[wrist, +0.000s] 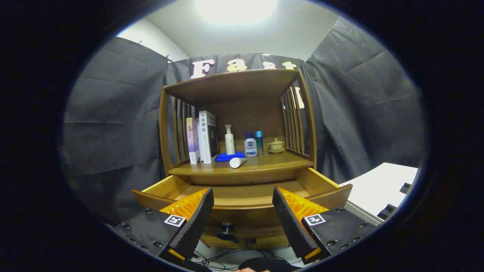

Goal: Pull open the drawer, take out the items inside it, and place them on the countertop above the cabinet.

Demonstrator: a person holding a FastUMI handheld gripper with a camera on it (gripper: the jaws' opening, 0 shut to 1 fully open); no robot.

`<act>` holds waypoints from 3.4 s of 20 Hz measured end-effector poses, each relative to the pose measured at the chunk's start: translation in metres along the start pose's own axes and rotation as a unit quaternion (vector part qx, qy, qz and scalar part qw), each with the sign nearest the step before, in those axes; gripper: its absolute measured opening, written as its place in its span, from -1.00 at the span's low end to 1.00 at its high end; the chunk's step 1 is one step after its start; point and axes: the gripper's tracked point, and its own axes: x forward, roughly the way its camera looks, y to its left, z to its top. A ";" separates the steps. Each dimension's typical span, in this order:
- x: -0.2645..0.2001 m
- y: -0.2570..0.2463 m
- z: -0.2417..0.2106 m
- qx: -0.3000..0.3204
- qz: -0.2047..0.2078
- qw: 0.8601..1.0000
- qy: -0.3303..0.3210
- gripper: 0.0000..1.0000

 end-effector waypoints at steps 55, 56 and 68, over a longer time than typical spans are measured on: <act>0.184 0.004 -0.084 -0.036 -0.051 0.995 0.082 1.00; 0.189 0.004 -0.084 -0.037 -0.052 0.994 0.085 1.00; 0.233 0.011 -0.091 -0.071 -0.052 0.990 0.106 1.00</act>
